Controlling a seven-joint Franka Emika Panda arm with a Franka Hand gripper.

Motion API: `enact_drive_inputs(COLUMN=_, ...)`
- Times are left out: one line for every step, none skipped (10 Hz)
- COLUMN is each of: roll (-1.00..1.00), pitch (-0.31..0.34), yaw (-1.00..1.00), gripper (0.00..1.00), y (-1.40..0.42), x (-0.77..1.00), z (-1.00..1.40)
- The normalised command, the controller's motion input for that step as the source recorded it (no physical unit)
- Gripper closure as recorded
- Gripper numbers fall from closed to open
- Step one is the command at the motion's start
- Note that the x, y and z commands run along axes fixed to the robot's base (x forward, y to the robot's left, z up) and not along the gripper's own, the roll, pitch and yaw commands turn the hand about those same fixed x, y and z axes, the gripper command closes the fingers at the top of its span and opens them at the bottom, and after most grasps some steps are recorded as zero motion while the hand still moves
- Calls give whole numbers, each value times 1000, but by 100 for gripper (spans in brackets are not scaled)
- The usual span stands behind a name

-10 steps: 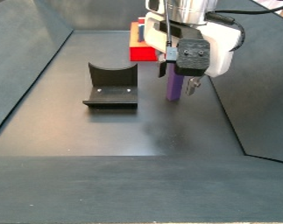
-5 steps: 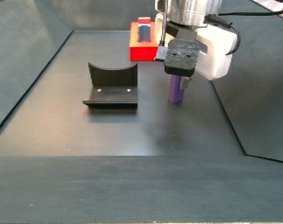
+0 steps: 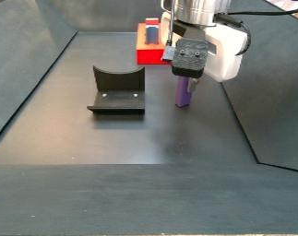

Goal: Pick up the rectangle object. Move up. Move to above the board. Insert the rectangle object.
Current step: Pick up the rectangle object, then move up, then move to above the board.

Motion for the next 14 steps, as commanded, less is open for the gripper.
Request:
enact_drive_inputs(roll=0, pitch=0, yaw=0, gripper=100, y=0, x=0, z=0)
enact_drive_inputs(roll=0, pitch=0, yaw=0, gripper=100, y=0, x=0, z=0)
enact_drive_inputs(roll=0, pitch=0, yaw=0, gripper=100, y=0, x=0, z=0)
enact_drive_inputs(roll=0, pitch=0, yaw=0, gripper=100, y=0, x=0, z=0)
enact_drive_inputs(roll=0, pitch=0, yaw=0, gripper=100, y=0, x=0, z=0)
enact_drive_inputs(roll=0, pitch=0, yaw=0, gripper=100, y=0, x=0, z=833)
enact_drive_inputs(roll=1, pitch=20, yaw=-37, gripper=100, y=24, x=-42, z=805)
enact_drive_inputs(roll=6, pitch=23, yaw=-48, gripper=100, y=23, x=-79, z=701)
enact_drive_inputs(roll=14, pitch=22, yaw=-49, gripper=100, y=21, x=-68, z=578)
enact_drive_inputs(roll=27, pitch=31, yaw=-41, gripper=100, y=17, x=-44, z=385)
enact_drive_inputs(roll=32, pitch=37, yaw=-40, gripper=100, y=15, x=-34, z=280)
enact_drive_inputs(roll=142, pitch=34, yaw=130, gripper=100, y=15, x=138, z=1000)
enact_drive_inputs(roll=144, pitch=54, yaw=129, gripper=100, y=15, x=140, z=1000)
enact_drive_inputs(roll=147, pitch=82, yaw=106, gripper=100, y=13, x=128, z=1000)
